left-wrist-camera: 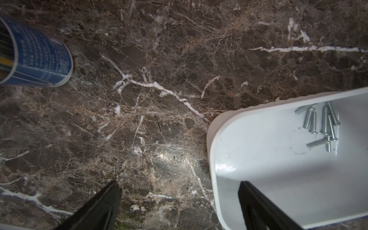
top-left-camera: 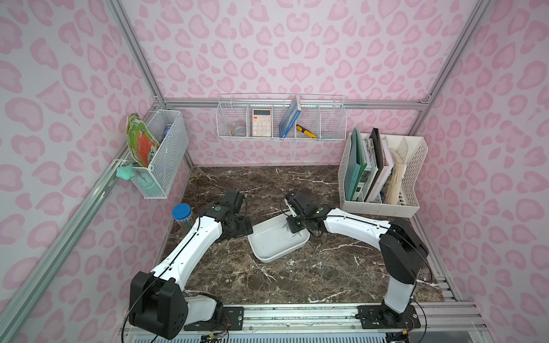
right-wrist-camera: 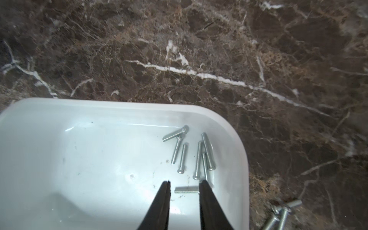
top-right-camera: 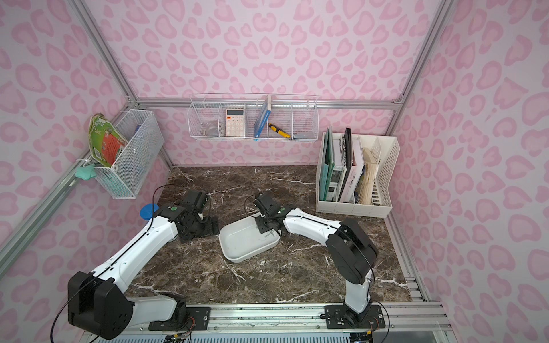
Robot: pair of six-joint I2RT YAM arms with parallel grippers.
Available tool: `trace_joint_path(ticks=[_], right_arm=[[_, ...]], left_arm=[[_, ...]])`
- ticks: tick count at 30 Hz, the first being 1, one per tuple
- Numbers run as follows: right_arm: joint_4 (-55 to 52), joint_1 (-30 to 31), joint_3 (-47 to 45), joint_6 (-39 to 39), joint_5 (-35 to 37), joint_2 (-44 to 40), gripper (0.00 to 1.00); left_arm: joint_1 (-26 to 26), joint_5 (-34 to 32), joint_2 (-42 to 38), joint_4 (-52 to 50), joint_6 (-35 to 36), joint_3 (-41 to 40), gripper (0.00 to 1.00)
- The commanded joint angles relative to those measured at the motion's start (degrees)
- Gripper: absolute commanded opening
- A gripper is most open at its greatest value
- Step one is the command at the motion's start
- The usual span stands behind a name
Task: Take out the screws from the storage box
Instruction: Pick up the screw from the storage box.
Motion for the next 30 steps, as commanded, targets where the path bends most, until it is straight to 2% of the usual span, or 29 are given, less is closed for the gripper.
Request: trace_joint_path(ticks=[1, 16, 22, 30], right_arm=[[-2.46, 0.36, 1.1, 0.31, -0.73, 2.09, 0.3], [-5.67, 0.11, 8.89, 1.63, 1.81, 11.74, 0.24], [-6.16, -0.01, 9.38, 2.08, 3.21, 13.14, 0.23], [-5.97, -0.09, 8.82, 2.51, 1.71, 14.75, 0.19]], left_arm=[[0.04, 2.6, 0.59, 0.95, 0.83, -0.15, 0.95], [-0.01, 4.79, 1.95, 1.18, 1.1, 0.17, 0.94], [0.04, 5.41, 2.34, 1.27, 1.19, 0.2, 0.94], [0.04, 5.32, 2.65, 1.27, 1.28, 0.27, 0.94]])
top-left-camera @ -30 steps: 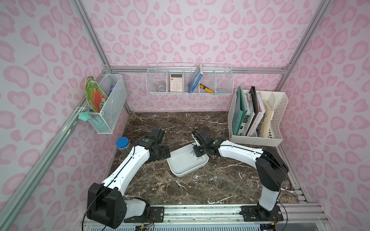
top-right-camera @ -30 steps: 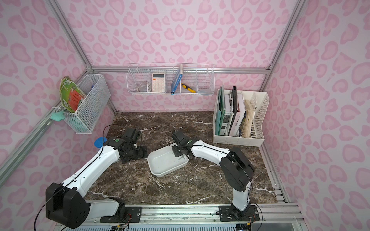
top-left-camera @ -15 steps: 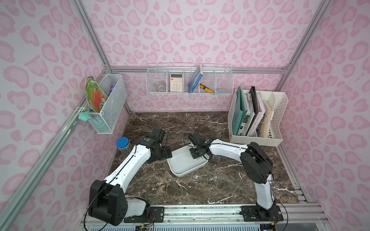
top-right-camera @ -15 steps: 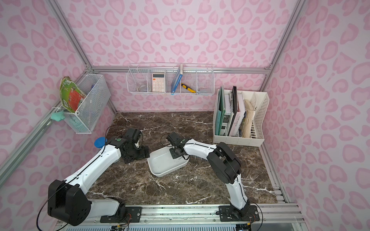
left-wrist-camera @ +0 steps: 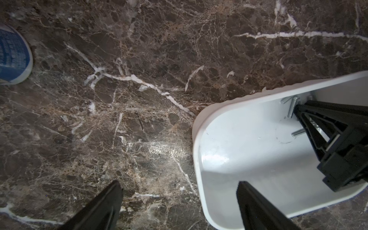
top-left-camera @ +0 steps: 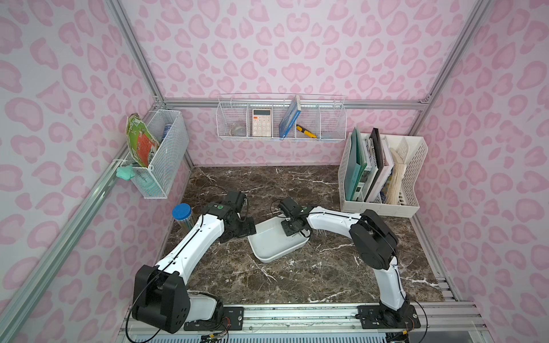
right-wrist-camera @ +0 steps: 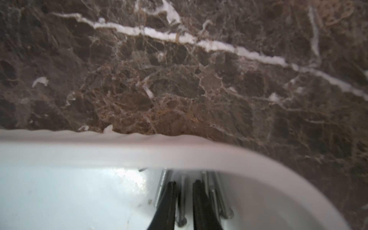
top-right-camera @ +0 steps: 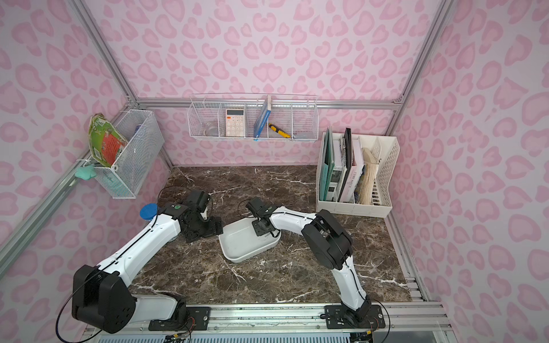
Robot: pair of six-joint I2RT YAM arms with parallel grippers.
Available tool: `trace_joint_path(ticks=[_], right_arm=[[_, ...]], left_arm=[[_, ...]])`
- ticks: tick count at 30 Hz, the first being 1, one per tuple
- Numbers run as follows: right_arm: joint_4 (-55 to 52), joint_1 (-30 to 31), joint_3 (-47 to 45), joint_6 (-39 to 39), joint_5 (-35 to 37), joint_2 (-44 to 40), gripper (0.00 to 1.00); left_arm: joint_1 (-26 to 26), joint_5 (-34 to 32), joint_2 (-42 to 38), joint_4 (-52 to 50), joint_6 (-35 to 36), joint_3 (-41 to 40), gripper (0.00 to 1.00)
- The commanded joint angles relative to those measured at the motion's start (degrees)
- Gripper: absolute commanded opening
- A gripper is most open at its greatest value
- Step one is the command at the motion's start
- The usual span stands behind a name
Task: Take out the screws from the storage box
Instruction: Pick up the screw from the storage box.
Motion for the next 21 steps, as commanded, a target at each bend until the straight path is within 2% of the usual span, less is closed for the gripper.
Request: trace_joint_path(ticks=[1, 3, 4, 6, 21], right_arm=[[-1.96, -0.04, -0.2, 1.0, -0.54, 0.94, 0.19], [-1.8, -0.09, -0.74, 1.19, -0.47, 0.72, 0.18], [-1.67, -0.01, -0.96, 1.24, -0.38, 0.54, 0.13], [-1.53, -0.09, -1.06, 1.14, -0.17, -0.12, 0.09], [0.52, -2.44, 0.0, 2.37, -1.05, -7.63, 0.07]], left_arm=[[0.04, 0.47, 0.42, 0.25, 0.69, 0.29, 0.94], [0.04, 0.43, 0.7, 0.12, 0.73, 0.51, 0.94], [0.04, 0.38, 0.86, -0.02, 0.82, 0.55, 0.94], [0.04, 0.22, 0.95, -0.18, 0.82, 0.72, 0.94], [0.04, 0.27, 0.31, -0.56, 0.73, 0.73, 0.94]])
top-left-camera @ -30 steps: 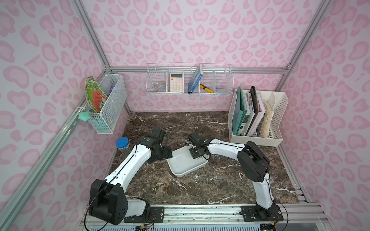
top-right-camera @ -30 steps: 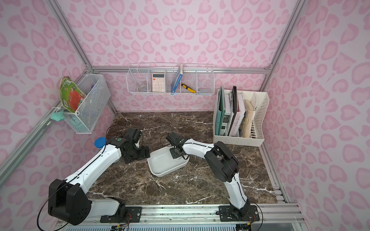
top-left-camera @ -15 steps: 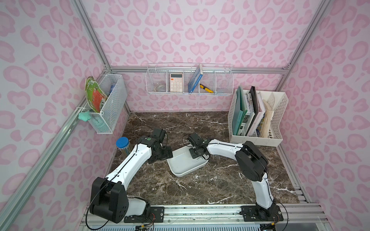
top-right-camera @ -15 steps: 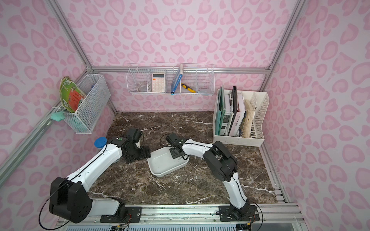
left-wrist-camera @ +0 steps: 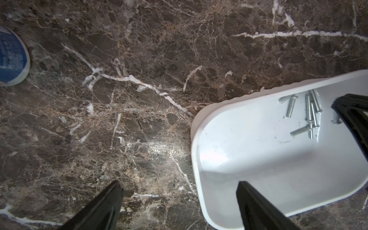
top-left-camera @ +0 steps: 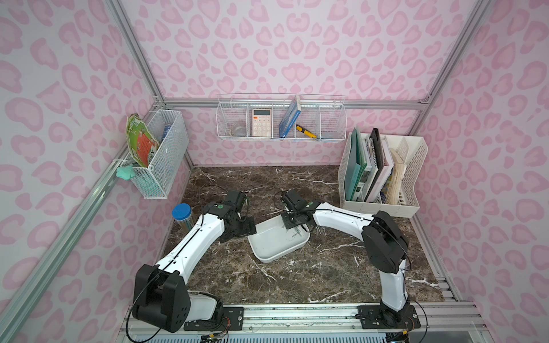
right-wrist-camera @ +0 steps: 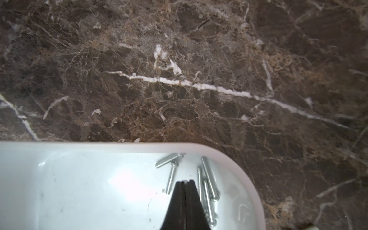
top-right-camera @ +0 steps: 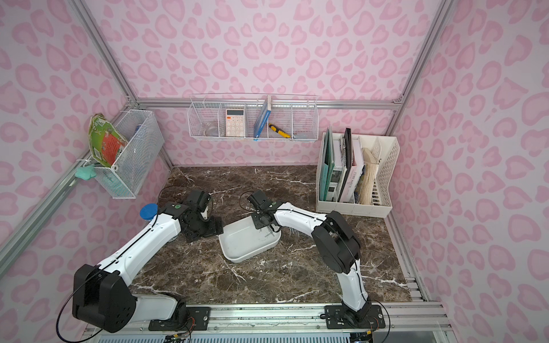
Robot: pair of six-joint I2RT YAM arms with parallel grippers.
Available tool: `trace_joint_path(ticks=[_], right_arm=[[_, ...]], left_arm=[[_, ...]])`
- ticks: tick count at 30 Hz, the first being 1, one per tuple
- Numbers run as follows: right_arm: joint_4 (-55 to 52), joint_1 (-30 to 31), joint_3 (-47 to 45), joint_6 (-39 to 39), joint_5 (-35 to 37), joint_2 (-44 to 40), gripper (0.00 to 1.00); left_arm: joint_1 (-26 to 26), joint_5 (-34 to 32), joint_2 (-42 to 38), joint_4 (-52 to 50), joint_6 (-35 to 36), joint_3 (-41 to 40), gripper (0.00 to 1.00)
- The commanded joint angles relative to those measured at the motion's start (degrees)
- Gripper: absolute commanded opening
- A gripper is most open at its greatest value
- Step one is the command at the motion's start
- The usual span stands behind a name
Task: Take out the screws from the storage box
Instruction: Pick up the screw from the storage box, then place the screw at the center of the board.
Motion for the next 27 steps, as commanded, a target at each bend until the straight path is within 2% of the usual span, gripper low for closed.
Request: trace_joint_path(ticks=[1, 12, 27], right_arm=[[0.42, -1.4, -0.92, 1.54, -0.08, -2.04, 0.06], [2.44, -8.48, -14.58, 3.95, 0.21, -12.68, 0.06], [7.22, -9.2, -20.65, 6.33, -1.96, -11.03, 0.08]], left_arm=[[0.06, 0.0, 0.23, -0.65, 0.49, 0.37, 0.94], [0.06, 0.28, 0.95, -0.85, 0.58, 0.65, 0.94], [0.06, -0.52, 1.64, -1.25, 0.58, 0.91, 0.93]])
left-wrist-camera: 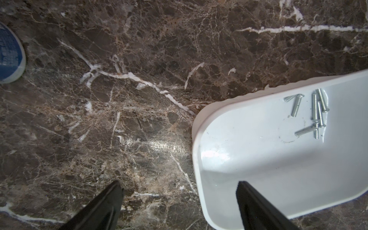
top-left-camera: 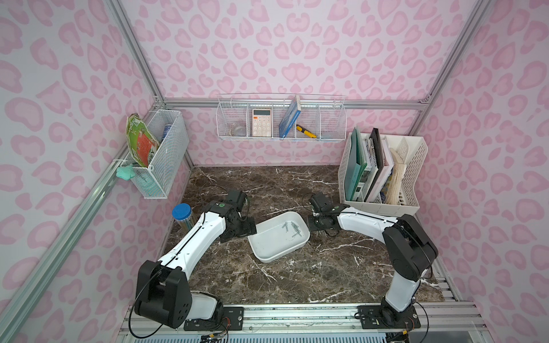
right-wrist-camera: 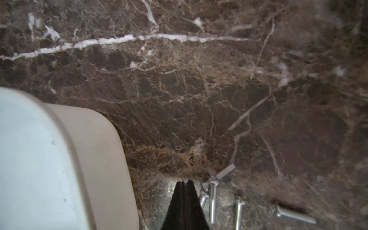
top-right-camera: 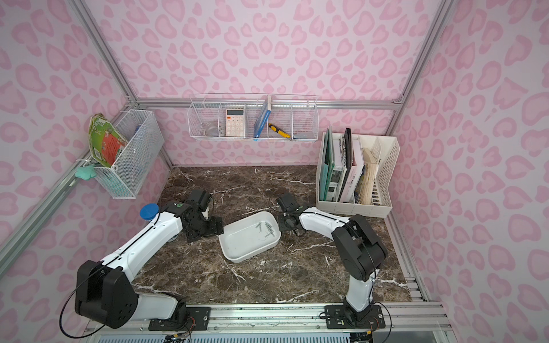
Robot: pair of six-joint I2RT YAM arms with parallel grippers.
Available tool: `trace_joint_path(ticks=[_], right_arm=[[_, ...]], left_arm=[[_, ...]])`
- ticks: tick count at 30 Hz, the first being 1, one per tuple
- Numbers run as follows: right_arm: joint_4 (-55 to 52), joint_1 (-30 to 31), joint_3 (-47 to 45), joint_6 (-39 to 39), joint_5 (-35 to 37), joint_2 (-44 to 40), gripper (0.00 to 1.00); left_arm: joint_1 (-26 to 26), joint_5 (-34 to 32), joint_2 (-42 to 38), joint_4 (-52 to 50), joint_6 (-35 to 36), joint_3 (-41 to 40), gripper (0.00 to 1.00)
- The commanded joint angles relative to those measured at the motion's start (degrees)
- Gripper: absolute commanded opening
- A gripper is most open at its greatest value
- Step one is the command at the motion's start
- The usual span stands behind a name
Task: Take out the screws from the storage box
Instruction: Place the screw at the center of the board.
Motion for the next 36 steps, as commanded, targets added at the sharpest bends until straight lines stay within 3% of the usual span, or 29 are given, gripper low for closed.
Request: trace_joint_path(ticks=[1, 10, 18, 24, 36], right_arm=[[1.51, 0.0, -0.58, 1.2, 0.46, -0.7, 0.09], [2.84, 0.03, -1.95, 0.21, 1.99, -6.14, 0.18], [2.63, 3.77, -0.37, -2.56, 4.41, -9.91, 0.31], [1.89, 8.51, 4.69, -5.58, 4.39, -6.18, 0.4], [-5.71, 10.68, 13.41, -7.84, 5.88, 5.6, 0.37]], left_arm=[[0.02, -0.56, 0.17, -0.71, 0.58, 0.34, 0.93], [0.02, -0.21, -0.05, -0.79, 0.8, 0.43, 0.94], [0.02, -1.79, -0.18, -2.58, 0.23, 1.08, 0.99], [-0.02, -1.45, -0.28, -2.92, -0.12, 1.24, 0.99], [0.02, 2.0, 0.62, -1.85, 1.72, 0.69, 0.98]])
